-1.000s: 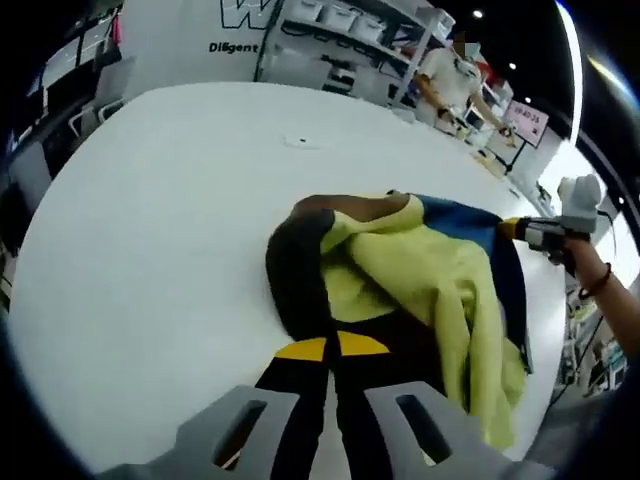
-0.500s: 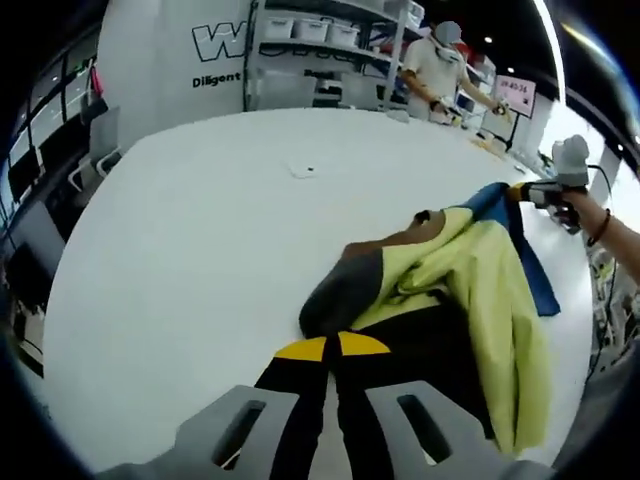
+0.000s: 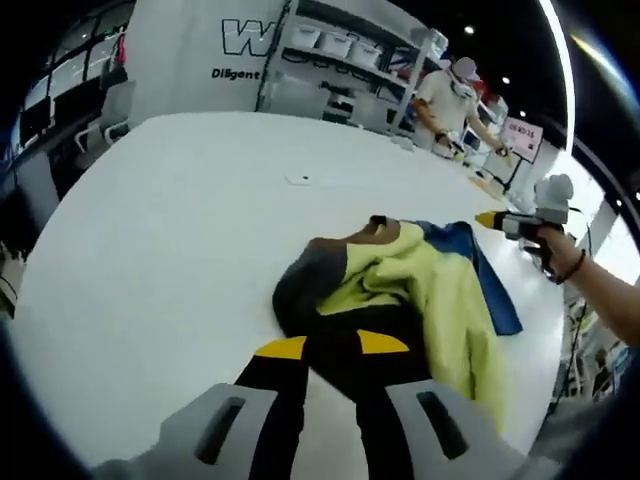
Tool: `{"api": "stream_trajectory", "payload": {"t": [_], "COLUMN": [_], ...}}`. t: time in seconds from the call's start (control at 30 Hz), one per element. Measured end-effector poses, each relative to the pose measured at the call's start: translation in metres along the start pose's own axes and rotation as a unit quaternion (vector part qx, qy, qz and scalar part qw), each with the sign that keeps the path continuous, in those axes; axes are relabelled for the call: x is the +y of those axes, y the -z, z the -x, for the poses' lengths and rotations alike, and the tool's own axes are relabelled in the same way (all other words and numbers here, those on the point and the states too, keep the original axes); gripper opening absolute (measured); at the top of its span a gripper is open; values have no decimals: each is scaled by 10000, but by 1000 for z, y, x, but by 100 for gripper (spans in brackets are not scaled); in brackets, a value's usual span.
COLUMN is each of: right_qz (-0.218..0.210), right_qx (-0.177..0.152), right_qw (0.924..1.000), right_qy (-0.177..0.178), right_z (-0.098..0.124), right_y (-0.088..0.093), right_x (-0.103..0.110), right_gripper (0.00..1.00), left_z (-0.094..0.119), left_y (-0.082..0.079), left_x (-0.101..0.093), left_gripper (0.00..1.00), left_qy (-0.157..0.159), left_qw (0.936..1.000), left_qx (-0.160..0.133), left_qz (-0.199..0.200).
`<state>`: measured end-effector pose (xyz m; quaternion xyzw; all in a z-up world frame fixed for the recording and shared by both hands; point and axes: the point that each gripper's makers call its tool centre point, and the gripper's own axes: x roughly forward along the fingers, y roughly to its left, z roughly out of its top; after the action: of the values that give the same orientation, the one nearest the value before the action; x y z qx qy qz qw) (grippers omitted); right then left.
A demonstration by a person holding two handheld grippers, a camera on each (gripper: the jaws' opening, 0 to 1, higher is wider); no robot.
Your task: Fold the garment on the visible template until the final outline fits inside the template.
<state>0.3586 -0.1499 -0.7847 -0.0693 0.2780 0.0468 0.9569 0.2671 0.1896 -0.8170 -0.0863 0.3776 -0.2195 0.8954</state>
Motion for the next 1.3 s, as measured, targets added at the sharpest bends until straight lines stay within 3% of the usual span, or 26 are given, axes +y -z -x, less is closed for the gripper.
{"api": "stream_trajectory", "payload": {"t": [0.1, 0.2, 0.47, 0.57, 0.63, 0.83, 0.9, 1.0, 1.3], "right_qz": [-198, -21, -252, -654, -780, -737, -842, -922, -887], "right_qx": [41, 37, 357, 498, 546, 869, 880, 933, 1000], "right_qw": [9993, 9988, 9939, 9855, 9831, 9737, 9722, 9697, 9645], "right_qy": [-319, -496, -1016, -1485, -1561, -1975, -1999, -2060, -2279], "right_z": [17, 30, 59, 72, 77, 98, 101, 104, 112], "right_y": [9, 15, 45, 56, 60, 82, 84, 90, 98], "right_x": [25, 38, 72, 98, 105, 142, 148, 157, 189], "right_gripper": [25, 26, 37, 42, 45, 46, 45, 44, 39], "left_z": [-1, -3, -1, -1, -1, -2, -2, -2, -7], "left_y": [14, 21, 25, 28, 30, 40, 39, 43, 50], "left_x": [-6, -18, -19, -21, -22, -30, -32, -35, -43], "left_gripper": [23, 29, 37, 40, 41, 43, 46, 46, 36], "left_qy": [13, 224, 119, 117, 111, 182, 177, 200, 142], "left_qw": [9999, 9987, 9993, 9992, 9990, 9980, 9988, 9985, 9989], "left_qx": [135, 97, 134, 182, 207, 290, 157, 231, 290], "left_qz": [26, 458, 319, 346, 383, 538, 432, 446, 343]}}
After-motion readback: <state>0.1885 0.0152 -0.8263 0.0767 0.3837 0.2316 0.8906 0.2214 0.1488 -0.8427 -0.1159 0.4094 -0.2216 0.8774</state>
